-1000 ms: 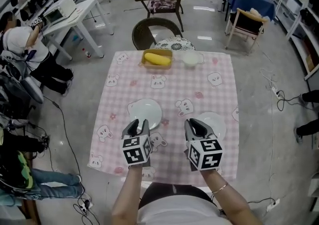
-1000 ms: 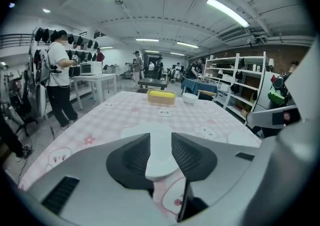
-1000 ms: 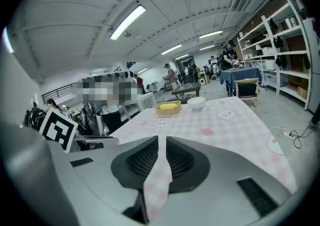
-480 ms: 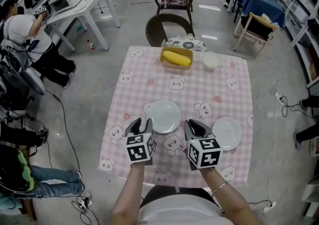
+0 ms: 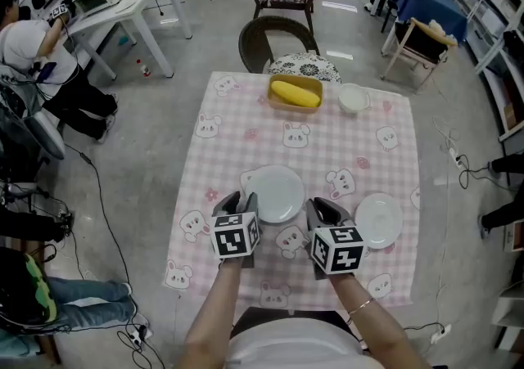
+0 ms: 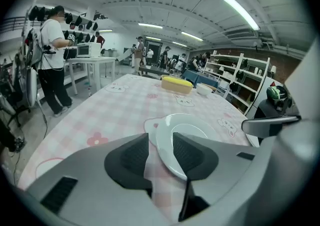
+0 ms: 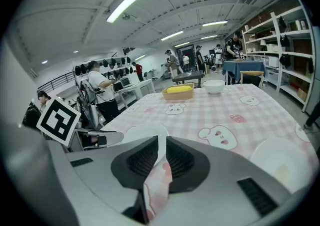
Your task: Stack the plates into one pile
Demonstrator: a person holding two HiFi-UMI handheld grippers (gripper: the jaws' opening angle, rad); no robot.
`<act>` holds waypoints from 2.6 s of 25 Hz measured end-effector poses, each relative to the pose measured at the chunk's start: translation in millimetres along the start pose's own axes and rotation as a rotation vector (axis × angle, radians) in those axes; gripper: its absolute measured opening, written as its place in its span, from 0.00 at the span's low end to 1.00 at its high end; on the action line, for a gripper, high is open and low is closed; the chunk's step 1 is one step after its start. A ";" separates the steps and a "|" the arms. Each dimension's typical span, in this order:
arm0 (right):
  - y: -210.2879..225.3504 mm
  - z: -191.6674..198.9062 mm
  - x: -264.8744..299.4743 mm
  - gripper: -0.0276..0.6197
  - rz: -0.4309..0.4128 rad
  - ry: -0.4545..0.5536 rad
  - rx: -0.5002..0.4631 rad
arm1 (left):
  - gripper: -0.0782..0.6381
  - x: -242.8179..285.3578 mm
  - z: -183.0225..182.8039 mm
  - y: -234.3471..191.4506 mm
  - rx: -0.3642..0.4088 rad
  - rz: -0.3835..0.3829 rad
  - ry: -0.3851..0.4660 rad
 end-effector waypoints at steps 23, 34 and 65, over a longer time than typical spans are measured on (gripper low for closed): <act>2.5 17.1 43.8 0.22 -0.013 -0.124 0.015 | 0.28 20.9 5.4 0.5 0.002 0.015 -0.150; -0.5 15.9 68.2 0.20 -0.012 -0.186 -0.003 | 0.28 20.1 2.2 -0.6 -0.008 0.029 -0.153; 57.9 22.3 -71.8 0.10 0.140 0.030 0.132 | 0.24 -30.3 16.8 118.8 0.114 0.201 -0.046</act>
Point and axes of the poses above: the fingertips, and each gripper's own axes: x forward along the fingers, y to its right, z out of its underside, the point moved 3 cm from there along -x, backward along the fingers, and after that the axes turned 15 degrees about -x, right-handed, at the moved point
